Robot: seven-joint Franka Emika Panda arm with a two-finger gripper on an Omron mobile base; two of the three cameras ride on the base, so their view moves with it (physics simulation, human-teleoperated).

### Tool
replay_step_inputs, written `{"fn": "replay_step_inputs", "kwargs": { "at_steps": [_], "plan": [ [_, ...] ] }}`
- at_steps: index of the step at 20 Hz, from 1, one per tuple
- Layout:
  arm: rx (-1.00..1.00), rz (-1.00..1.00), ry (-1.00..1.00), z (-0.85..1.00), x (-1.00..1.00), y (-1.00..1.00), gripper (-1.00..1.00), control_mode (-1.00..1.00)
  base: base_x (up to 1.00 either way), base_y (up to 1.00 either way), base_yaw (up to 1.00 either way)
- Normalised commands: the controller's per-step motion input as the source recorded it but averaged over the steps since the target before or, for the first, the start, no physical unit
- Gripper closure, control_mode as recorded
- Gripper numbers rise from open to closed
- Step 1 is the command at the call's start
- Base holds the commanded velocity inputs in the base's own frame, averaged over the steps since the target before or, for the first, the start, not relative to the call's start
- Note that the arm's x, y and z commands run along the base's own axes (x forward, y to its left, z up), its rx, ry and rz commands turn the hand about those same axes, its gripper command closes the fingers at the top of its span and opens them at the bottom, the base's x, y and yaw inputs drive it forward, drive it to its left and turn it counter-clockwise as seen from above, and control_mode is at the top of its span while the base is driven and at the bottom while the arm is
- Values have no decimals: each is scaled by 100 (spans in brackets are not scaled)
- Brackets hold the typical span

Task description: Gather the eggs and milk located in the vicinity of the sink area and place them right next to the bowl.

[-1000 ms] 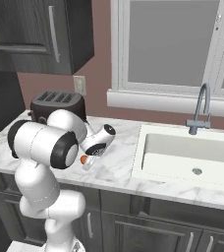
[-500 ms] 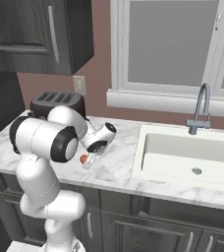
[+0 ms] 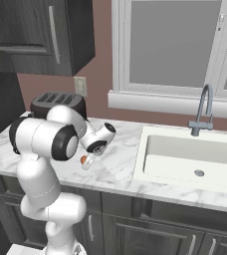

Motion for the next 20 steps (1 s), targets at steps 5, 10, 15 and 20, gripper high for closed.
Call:
{"fn": "replay_step_inputs", "kwargs": {
  "at_steps": [5, 10, 15, 20],
  "plan": [
    [0, 0, 0, -13, 0, 15, 100, -100, 0, 0, 0],
    [0, 0, 0, -8, 0, 1, 100, -100, 0, 0, 0],
    [0, 0, -1, 0, -4, 0, 100, -100, 0, 0, 0],
    [0, 0, -16, 23, -27, -9, 100, -100, 0, 0, 0]
  ]
}}
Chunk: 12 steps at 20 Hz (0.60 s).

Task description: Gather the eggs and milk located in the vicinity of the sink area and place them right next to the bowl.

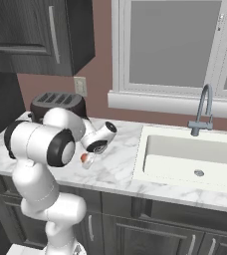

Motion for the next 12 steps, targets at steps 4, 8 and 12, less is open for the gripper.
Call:
{"fn": "replay_step_inputs", "kwargs": {
  "at_steps": [4, 8, 12],
  "plan": [
    [1, 0, -18, 50, -27, -23, 100, -100, 0, 0, 0],
    [3, 0, -15, 65, -23, -27, 100, -100, 0, 0, 0],
    [2, 0, -8, 79, -16, -26, 100, -100, 0, 0, 0]
  ]
}}
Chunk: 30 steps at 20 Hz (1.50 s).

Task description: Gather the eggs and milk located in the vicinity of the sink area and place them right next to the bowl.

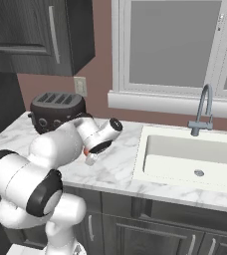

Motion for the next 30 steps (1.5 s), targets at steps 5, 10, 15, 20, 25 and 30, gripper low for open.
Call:
{"fn": "replay_step_inputs", "kwargs": {
  "at_steps": [5, 10, 15, 20, 25, 30],
  "plan": [
    [0, 0, 1, 90, -19, -31, 100, -100, 0, 0, 0],
    [0, 0, 6, 80, -34, -38, 100, -100, 0, 0, 0],
    [0, 0, 8, 50, -47, -40, 100, -100, 0, 0, 0],
    [0, 0, 2, 18, -67, -22, 100, -100, 0, 0, 0],
    [0, 0, -4, 0, -63, -1, 100, -100, 0, 0, 0],
    [0, 0, -27, -5, -47, 0, 100, -100, 0, 0, 0]
  ]
}}
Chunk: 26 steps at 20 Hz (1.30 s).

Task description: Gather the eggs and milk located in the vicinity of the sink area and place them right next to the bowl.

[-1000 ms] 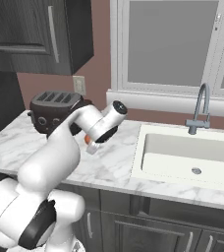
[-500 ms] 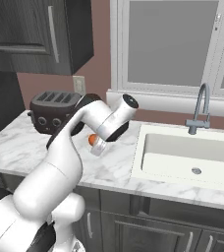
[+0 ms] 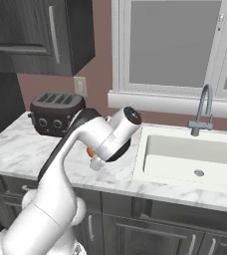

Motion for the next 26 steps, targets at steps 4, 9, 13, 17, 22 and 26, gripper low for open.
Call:
{"fn": "replay_step_inputs", "kwargs": {
  "at_steps": [4, 9, 13, 17, 22, 26],
  "plan": [
    [0, 0, -32, -2, -44, 0, 100, -100, 0, 0, 0],
    [0, 0, -26, 0, -31, 0, 100, -100, 0, 0, 0],
    [0, 0, -2, 0, -3, 0, 100, 100, -1, 0, 0],
    [0, 0, 0, 0, 0, 0, 100, 100, 0, 0, 0],
    [0, 0, 0, 0, 0, 0, 100, 100, -25, -30, 0],
    [0, 0, 0, 0, 0, 0, 100, 100, -41, -40, 0]
  ]
}}
